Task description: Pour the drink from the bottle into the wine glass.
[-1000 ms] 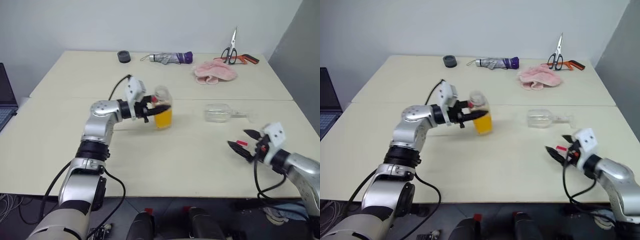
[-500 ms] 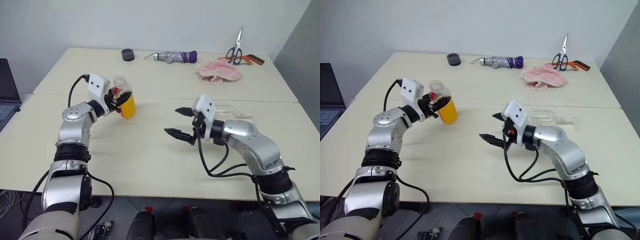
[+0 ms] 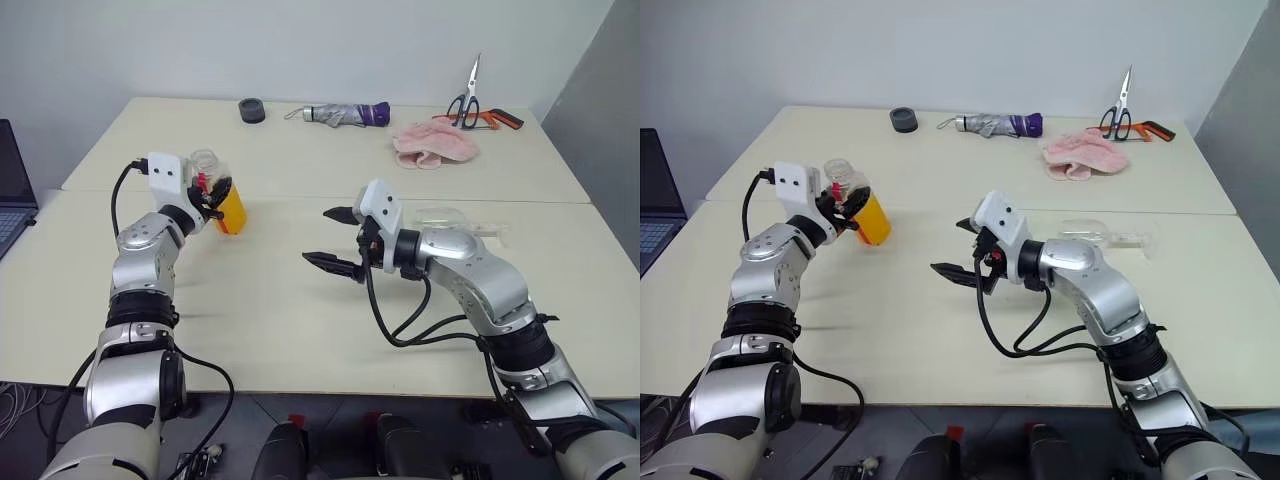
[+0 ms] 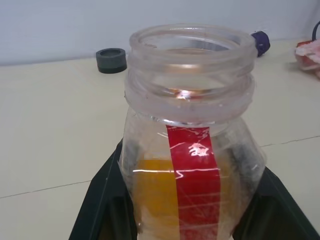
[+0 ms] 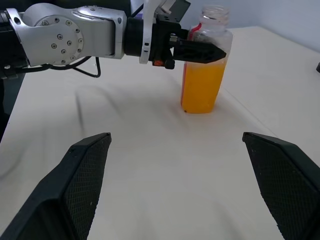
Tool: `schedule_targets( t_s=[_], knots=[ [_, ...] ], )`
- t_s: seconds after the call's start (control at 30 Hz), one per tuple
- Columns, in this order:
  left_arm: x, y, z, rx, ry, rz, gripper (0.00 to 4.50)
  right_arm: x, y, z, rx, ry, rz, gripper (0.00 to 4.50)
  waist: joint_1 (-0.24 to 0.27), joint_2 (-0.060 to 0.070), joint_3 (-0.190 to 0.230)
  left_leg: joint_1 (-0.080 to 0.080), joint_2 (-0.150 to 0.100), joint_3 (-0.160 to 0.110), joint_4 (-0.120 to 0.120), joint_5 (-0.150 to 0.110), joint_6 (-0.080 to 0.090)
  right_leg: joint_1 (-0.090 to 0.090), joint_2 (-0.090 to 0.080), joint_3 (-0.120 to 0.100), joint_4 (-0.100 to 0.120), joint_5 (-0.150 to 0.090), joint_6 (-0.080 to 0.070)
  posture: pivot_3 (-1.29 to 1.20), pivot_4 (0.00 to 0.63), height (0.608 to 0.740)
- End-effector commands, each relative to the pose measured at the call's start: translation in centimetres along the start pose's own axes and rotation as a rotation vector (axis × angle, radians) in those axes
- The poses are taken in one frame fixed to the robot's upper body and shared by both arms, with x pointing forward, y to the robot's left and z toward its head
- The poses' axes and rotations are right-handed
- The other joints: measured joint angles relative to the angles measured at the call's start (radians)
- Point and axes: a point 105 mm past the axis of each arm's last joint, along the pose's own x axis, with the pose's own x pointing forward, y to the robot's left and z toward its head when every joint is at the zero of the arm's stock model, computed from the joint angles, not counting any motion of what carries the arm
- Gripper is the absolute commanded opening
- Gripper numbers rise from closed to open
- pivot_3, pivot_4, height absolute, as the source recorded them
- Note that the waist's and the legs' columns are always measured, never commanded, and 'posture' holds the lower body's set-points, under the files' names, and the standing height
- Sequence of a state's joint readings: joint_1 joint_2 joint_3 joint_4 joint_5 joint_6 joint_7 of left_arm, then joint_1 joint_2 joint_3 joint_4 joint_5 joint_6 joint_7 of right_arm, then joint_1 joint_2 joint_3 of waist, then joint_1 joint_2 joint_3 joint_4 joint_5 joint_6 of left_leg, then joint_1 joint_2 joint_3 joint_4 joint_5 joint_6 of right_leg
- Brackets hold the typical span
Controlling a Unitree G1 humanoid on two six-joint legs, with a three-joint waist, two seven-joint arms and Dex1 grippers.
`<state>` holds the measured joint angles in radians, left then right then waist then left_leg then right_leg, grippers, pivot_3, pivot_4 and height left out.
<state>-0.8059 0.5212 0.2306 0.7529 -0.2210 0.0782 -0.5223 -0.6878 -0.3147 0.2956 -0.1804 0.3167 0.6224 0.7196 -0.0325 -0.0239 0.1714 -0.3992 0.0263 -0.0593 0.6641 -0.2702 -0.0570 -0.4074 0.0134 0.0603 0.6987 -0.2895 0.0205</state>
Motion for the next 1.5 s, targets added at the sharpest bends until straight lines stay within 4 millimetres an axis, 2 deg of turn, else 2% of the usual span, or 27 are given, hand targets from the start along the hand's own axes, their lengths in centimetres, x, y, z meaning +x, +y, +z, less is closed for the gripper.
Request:
schedule_targets(
  t_s=[0.03,0.13,0.4,0.43,0.73,0.9,1.07,1.2,1.3,1.4,1.5],
  knots=[
    [0.3,0.3,1.0,0.005,-0.04,0.03,1.76,0.2,0.2,1.5,-0.046,-0.043,0.015,4.5,0.0,0.0,0.0,0.0,0.0,0.0,0.0,0.0,0.0,0.0,0.0,0.0,0.0,0.0,0.0,0.0,0.15,0.74],
    [0.3,0.4,0.6,-0.006,-0.031,0.047,1.76,0.3,0.3,1.6,-0.043,-0.049,0.016,4.5,0.0,0.0,0.0,0.0,0.0,0.0,0.0,0.0,0.0,0.0,0.0,0.0,0.0,0.0,0.0,0.0,0.15,0.74],
    [0.1,0.8,0.3,-0.025,-0.047,0.071,4.34,0.3,0.6,1.8,-0.04,-0.058,0.018,4.5,0.0,0.0,0.0,0.0,0.0,0.0,0.0,0.0,0.0,0.0,0.0,0.0,0.0,0.0,0.0,0.0,0.15,0.74],
    [0.1,0.8,0.3,-0.023,-0.049,0.072,4.46,0.3,0.6,1.9,-0.039,-0.059,0.019,4.5,0.0,0.0,0.0,0.0,0.0,0.0,0.0,0.0,0.0,0.0,0.0,0.0,0.0,0.0,0.0,0.0,0.15,0.74],
    [-0.8,0.5,-0.1,0.075,-0.09,0.076,4.46,0.0,0.5,1.7,-0.047,-0.061,0.006,4.5,0.0,0.0,0.0,0.0,0.0,0.0,0.0,0.0,0.0,0.0,0.0,0.0,0.0,0.0,0.0,0.0,0.15,0.74],
    [-2.2,0.6,-0.5,0.113,-0.131,0.109,4.46,-1.3,0.0,1.4,-0.137,-0.067,-0.061,4.5,0.0,0.0,0.0,0.0,0.001,0.0,0.0,0.0,0.0,0.0,-0.001,0.0,0.0,0.0,0.0,0.0,0.15,0.74],
    [-4.5,0.2,-0.7,0.132,-0.153,0.115,4.46,-3.5,-0.1,0.8,-0.202,-0.085,-0.13,4.5,0.001,0.0,0.0,0.0,0.001,0.0,-0.001,0.0,0.0,0.0,-0.003,0.001,0.0,0.0,0.0,0.0,0.15,0.74],
    [-6.7,-1.5,-0.7,0.151,-0.15,0.054,4.46,-6.3,-0.4,0.2,-0.229,-0.063,-0.201,4.5,0.001,0.0,0.0,0.0,0.002,0.0,-0.001,0.0,0.0,0.001,-0.005,0.001,0.0,0.0,0.0,0.0,0.15,0.74],
    [-8.0,-3.6,-1.1,0.117,-0.129,-0.028,4.46,-8.6,-1.3,-0.2,-0.224,-0.025,-0.288,4.5,0.001,0.0,0.0,0.001,0.002,0.0,-0.001,0.0,0.0,0.001,-0.005,0.001,0.0,0.0,0.0,0.0,0.15,0.74],
    [-8.8,-6.7,-1.7,0.077,-0.092,-0.154,4.46,-11.0,-2.4,-2.1,-0.299,0.09,-0.378,4.5,0.001,0.0,0.0,0.002,0.002,0.0,-0.001,0.0,0.0,0.003,-0.005,0.002,-0.001,0.0,0.0,0.0,0.15,0.74],
    [-9.1,-10.1,-2.0,0.089,-0.058,-0.332,4.46,-13.6,-4.1,-5.3,-0.415,0.27,-0.488,4.5,0.004,-0.001,0.0,0.002,0.0,0.0,-0.001,0.0,0.0,0.003,-0.002,0.002,-0.001,0.0,0.0,0.0,0.15,0.74]
  ],
)
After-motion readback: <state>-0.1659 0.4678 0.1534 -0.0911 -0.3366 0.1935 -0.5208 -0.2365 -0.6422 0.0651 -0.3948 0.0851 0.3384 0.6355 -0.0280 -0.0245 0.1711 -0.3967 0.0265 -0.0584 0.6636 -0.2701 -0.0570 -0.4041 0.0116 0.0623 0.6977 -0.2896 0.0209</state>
